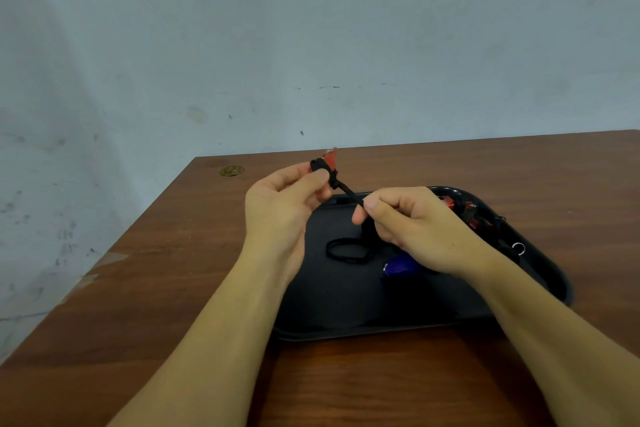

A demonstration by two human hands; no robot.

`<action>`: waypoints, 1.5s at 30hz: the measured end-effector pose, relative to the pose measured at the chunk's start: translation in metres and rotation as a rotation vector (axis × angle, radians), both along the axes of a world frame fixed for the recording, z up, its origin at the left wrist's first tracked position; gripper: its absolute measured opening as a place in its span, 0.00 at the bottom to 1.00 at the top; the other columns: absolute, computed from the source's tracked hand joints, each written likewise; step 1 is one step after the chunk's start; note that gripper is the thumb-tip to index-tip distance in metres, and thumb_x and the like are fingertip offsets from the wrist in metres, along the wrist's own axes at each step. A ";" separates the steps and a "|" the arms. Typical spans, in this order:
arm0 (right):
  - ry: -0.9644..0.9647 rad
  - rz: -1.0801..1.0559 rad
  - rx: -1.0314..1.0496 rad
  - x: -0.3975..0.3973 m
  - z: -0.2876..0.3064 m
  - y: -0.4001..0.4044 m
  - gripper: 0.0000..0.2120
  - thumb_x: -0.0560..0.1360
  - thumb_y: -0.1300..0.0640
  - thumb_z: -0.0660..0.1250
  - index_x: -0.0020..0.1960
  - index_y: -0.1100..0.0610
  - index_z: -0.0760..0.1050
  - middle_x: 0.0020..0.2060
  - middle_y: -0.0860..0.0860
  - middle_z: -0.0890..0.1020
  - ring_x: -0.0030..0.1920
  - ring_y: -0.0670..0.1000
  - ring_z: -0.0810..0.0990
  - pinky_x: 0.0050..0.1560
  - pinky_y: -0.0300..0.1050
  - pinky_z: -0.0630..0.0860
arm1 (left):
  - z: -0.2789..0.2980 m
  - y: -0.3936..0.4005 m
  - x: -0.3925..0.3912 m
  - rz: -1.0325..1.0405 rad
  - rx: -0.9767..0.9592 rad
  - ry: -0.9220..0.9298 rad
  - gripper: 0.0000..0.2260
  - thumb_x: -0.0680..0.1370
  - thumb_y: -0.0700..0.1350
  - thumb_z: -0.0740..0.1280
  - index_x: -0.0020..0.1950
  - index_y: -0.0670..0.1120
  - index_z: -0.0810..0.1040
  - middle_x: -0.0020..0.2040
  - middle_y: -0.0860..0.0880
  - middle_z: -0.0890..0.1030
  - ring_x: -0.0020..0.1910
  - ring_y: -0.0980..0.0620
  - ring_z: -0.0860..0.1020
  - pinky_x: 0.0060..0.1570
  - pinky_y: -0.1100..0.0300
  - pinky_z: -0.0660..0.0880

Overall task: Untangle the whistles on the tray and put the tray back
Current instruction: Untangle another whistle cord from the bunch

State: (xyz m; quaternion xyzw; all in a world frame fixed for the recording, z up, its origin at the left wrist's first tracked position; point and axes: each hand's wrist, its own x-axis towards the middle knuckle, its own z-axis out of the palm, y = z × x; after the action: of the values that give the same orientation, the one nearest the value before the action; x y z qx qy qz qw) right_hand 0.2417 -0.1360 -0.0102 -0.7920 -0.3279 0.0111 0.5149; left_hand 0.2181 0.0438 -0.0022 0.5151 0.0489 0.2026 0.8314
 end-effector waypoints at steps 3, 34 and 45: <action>-0.010 0.032 0.053 -0.003 0.003 -0.003 0.15 0.84 0.54 0.60 0.45 0.52 0.83 0.26 0.51 0.68 0.28 0.50 0.63 0.31 0.43 0.63 | -0.005 -0.005 0.000 0.176 0.440 -0.002 0.08 0.73 0.36 0.75 0.50 0.44 0.83 0.43 0.49 0.86 0.40 0.53 0.83 0.47 0.58 0.81; 0.025 -0.063 0.344 0.015 0.029 0.001 0.20 0.83 0.54 0.61 0.34 0.57 0.77 0.24 0.47 0.70 0.25 0.42 0.66 0.28 0.31 0.65 | -0.008 -0.013 -0.011 -0.406 0.697 -0.160 0.09 0.73 0.34 0.75 0.52 0.41 0.81 0.41 0.46 0.82 0.38 0.50 0.81 0.45 0.58 0.80; 0.210 -0.008 0.365 0.026 0.019 0.010 0.22 0.82 0.55 0.64 0.30 0.50 0.79 0.26 0.50 0.72 0.26 0.47 0.67 0.32 0.39 0.63 | 0.005 -0.026 -0.019 -0.432 0.144 -0.302 0.09 0.69 0.31 0.71 0.44 0.42 0.85 0.38 0.44 0.84 0.33 0.50 0.82 0.40 0.62 0.80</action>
State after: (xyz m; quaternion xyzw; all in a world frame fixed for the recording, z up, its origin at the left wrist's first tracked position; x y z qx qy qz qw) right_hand 0.2676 -0.1260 0.0085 -0.6815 -0.2658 0.0320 0.6811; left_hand 0.1986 0.0173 0.0024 0.5355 -0.2014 0.0980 0.8143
